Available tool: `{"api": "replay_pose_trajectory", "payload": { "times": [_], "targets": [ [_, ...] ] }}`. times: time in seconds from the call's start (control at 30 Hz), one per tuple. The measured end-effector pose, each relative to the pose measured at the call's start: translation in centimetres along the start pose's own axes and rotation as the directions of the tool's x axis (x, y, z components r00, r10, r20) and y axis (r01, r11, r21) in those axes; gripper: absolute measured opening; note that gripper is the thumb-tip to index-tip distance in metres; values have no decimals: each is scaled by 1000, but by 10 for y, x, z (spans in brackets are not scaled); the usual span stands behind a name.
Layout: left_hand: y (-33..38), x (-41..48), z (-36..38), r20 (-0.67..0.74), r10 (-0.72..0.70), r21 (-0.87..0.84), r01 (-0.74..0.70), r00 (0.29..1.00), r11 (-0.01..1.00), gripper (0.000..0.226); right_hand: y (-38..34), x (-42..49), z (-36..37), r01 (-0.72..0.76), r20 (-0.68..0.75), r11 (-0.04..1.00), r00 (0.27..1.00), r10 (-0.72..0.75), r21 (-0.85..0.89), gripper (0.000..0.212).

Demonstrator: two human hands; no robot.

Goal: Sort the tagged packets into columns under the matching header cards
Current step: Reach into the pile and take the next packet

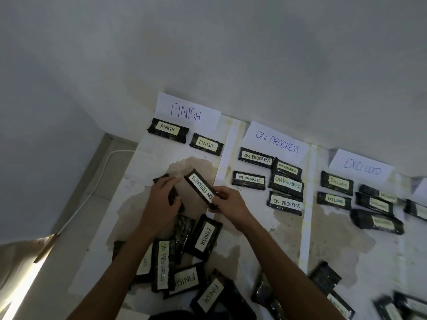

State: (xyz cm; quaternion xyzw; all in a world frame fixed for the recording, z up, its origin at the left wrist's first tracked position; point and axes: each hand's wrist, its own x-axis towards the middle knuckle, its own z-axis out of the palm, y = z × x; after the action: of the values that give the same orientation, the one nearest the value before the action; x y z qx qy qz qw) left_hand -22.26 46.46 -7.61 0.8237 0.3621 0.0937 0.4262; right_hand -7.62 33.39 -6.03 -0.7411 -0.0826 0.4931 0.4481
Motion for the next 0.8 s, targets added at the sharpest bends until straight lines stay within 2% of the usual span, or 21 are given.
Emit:
{"api": "replay_pose_trajectory", "payload": {
  "times": [0.1,0.17,0.27,0.4,0.5,0.6,0.73,0.8],
  "targets": [
    [10,-5,5,30,-5,-49,6,1000,999,49,1,-11,-4,11,4,999,1000,-11,47,25],
    [21,-6,8,58,-69,-114,76,996,991,46,3,-18,-2,-2,-4,997,1000,2,79,22],
    [44,-10,14,141,-119,-191,145,983,971,40,9,-30,4,40,9,999,999,-40,30,26],
    [59,-18,24,226,1,-142,32,974,989,39,23,-38,12,165,30,980,986,-163,-114,23],
    [61,-20,35,299,67,-141,-25,952,990,37,30,-41,7,190,-6,965,981,-194,-179,17],
    [62,-16,47,423,56,-138,3,905,990,44,34,-46,-8,176,-47,966,981,-188,-191,11],
    [57,-3,69,500,94,-37,-87,861,995,45,39,-49,-33,140,-87,965,983,-163,-222,10],
    [61,6,80,501,127,-2,-146,856,989,47,43,-49,-48,74,-134,969,985,-108,-237,14]
  ]
}}
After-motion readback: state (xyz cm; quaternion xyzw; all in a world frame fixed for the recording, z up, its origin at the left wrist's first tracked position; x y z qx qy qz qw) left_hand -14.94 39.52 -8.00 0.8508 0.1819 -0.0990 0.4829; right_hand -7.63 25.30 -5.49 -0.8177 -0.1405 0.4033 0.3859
